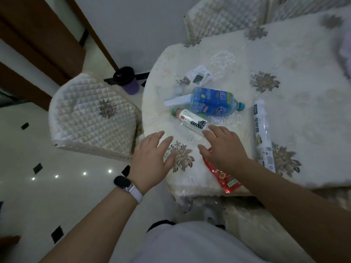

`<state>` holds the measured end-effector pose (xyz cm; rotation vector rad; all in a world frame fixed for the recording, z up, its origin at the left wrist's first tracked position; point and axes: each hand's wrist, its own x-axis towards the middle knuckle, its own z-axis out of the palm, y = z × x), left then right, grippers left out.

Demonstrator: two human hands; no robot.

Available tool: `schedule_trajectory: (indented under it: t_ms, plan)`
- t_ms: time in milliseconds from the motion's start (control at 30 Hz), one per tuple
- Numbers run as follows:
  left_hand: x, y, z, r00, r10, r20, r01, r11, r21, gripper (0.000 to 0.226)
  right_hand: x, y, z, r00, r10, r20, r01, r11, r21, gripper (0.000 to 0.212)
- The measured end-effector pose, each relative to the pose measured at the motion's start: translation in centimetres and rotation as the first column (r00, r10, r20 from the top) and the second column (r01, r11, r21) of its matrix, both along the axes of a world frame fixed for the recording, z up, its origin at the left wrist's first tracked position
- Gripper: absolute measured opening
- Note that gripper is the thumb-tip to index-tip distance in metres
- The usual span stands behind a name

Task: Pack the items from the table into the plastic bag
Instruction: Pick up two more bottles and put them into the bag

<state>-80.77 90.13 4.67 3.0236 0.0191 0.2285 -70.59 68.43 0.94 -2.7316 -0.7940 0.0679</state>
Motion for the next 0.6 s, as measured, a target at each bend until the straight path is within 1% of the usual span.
schedule_trajectory:
  t_ms: [67, 133, 267, 367, 467, 600]
  plan:
    - [2.9, 0.7, -0.3, 0.997, -0.068, -0.031, 0.068, 0.998, -0.011, 0.048, 0.2, -0.2, -0.5, 0.996, -0.076, -0.036, 0.076, 0.997, 0.002, 0.051]
    - [5.7, 1.2, -0.6, 0.990, -0.138, -0.036, 0.136, 0.990, -0.035, 0.049, 0.4, -0.1, -1.3, 0.988, -0.137, -0.070, 0.135, 0.990, -0.031, 0.053]
    - [11.4, 2.9, -1.6, 0.962, -0.267, 0.047, 0.271, 0.954, -0.129, 0.046, 1.8, 0.9, -2.0, 0.959, -0.245, -0.140, 0.232, 0.968, -0.099, 0.058]
    - [15.8, 4.6, -2.7, 0.930, -0.356, 0.096, 0.369, 0.904, -0.216, 0.045, 2.9, 2.6, -2.1, 0.924, -0.337, -0.182, 0.311, 0.938, -0.156, 0.063]
    - [19.9, 5.8, -3.5, 0.887, -0.447, 0.115, 0.461, 0.849, -0.257, 0.047, 3.5, 4.7, -2.4, 0.881, -0.441, -0.173, 0.415, 0.895, -0.166, 0.066]
    - [25.8, 5.6, -4.4, 0.811, -0.582, 0.067, 0.575, 0.769, -0.281, 0.052, 5.4, 7.6, -2.0, 0.830, -0.520, -0.201, 0.485, 0.851, -0.201, 0.070]
